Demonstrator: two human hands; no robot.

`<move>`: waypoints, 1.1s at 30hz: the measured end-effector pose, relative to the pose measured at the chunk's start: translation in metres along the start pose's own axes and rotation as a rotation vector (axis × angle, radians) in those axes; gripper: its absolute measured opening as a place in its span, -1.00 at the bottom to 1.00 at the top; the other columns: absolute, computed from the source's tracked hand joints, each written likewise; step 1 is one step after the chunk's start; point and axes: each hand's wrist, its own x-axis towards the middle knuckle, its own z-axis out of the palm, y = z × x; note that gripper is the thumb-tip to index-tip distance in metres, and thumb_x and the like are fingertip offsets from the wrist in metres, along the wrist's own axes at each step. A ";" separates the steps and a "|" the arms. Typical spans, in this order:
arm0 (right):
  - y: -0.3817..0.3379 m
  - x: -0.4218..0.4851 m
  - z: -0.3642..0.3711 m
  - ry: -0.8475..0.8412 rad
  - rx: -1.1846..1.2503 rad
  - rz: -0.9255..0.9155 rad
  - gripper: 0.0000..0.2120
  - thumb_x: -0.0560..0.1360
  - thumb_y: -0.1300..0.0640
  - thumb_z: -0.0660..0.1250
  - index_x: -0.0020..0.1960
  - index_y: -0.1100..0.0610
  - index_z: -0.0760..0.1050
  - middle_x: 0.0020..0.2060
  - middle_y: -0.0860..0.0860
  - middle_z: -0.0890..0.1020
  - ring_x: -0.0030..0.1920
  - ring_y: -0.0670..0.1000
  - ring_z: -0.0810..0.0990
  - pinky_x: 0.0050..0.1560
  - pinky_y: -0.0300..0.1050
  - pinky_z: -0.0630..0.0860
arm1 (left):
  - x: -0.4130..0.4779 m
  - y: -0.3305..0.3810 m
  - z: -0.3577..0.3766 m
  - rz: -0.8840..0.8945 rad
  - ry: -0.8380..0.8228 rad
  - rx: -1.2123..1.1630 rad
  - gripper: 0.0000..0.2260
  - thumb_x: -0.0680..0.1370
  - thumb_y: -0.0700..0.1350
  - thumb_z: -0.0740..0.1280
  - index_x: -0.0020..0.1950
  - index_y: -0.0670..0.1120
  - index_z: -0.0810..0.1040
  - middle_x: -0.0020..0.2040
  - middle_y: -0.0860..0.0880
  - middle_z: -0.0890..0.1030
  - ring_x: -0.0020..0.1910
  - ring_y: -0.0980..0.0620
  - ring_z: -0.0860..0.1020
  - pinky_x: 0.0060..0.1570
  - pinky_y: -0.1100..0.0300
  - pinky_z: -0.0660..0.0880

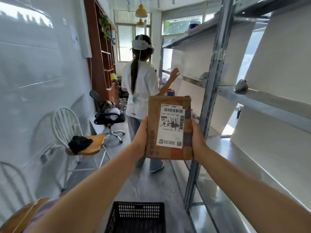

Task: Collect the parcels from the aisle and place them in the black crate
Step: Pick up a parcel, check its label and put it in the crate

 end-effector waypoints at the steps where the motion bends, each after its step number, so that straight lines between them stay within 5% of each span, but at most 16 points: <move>1: 0.006 0.013 0.009 0.004 0.006 0.024 -0.55 0.60 -0.15 -0.02 -0.09 0.01 0.58 -0.32 -0.04 0.71 -0.15 0.06 0.65 -0.05 -0.03 0.56 | 0.009 0.003 -0.012 0.006 0.027 0.005 -0.51 0.62 0.20 -0.03 -0.03 -0.02 0.62 -0.17 -0.05 0.72 -0.26 -0.01 0.68 -0.21 0.13 0.59; 7: 0.040 0.101 0.061 0.024 0.027 0.069 -0.49 0.52 -0.26 0.03 -0.15 -0.04 0.69 -0.02 0.11 0.70 0.08 0.17 0.63 0.28 0.20 0.43 | 0.075 0.024 -0.074 0.049 0.065 0.049 -0.50 0.62 0.21 -0.02 0.08 -0.04 0.61 -0.09 -0.08 0.70 -0.18 -0.04 0.67 -0.06 0.04 0.59; 13: 0.069 0.175 0.108 0.057 0.043 0.111 -0.46 0.58 -0.18 -0.04 -0.18 0.00 0.65 -0.13 0.08 0.72 -0.06 0.11 0.67 0.06 0.05 0.56 | 0.154 0.029 -0.134 0.033 0.046 0.100 -0.50 0.63 0.17 -0.05 -0.13 0.01 0.62 -0.24 -0.01 0.71 -0.31 0.06 0.68 -0.19 0.11 0.57; 18: 0.129 0.224 0.114 0.063 0.017 0.168 -0.53 0.60 -0.10 -0.04 -0.13 0.04 0.60 -0.26 0.01 0.71 -0.20 0.01 0.68 -0.13 -0.09 0.60 | 0.202 -0.010 -0.180 -0.049 0.085 0.153 -0.51 0.64 0.16 -0.05 -0.08 0.03 0.64 -0.07 -0.05 0.71 -0.18 0.05 0.68 -0.04 0.09 0.60; 23: 0.192 0.268 0.121 0.061 -0.007 0.315 -0.53 0.57 -0.13 0.02 0.01 0.11 0.62 -0.04 0.15 0.69 -0.01 0.16 0.65 0.19 0.16 0.51 | 0.234 -0.058 -0.218 -0.173 0.163 0.129 -0.47 0.63 0.18 -0.08 0.03 -0.01 0.64 0.00 -0.10 0.70 0.01 -0.10 0.65 0.12 -0.05 0.54; 28: 0.254 0.307 0.122 0.026 -0.040 0.453 -0.54 0.60 -0.10 -0.03 -0.13 0.03 0.60 -0.28 -0.04 0.72 -0.22 -0.03 0.68 -0.14 -0.13 0.60 | 0.274 -0.102 -0.261 -0.262 0.256 0.084 -0.46 0.62 0.21 -0.07 0.09 -0.04 0.63 0.04 -0.12 0.69 0.04 -0.13 0.65 0.11 -0.04 0.54; 33: 0.332 0.322 0.115 0.136 -0.073 0.611 -0.52 0.60 -0.14 -0.04 -0.15 0.00 0.60 -0.25 -0.03 0.71 -0.16 0.03 0.66 0.01 0.00 0.55 | 0.297 -0.174 -0.298 -0.404 0.263 0.107 -0.47 0.63 0.20 -0.11 0.03 0.04 0.63 -0.03 -0.04 0.71 0.02 -0.05 0.65 0.11 -0.01 0.54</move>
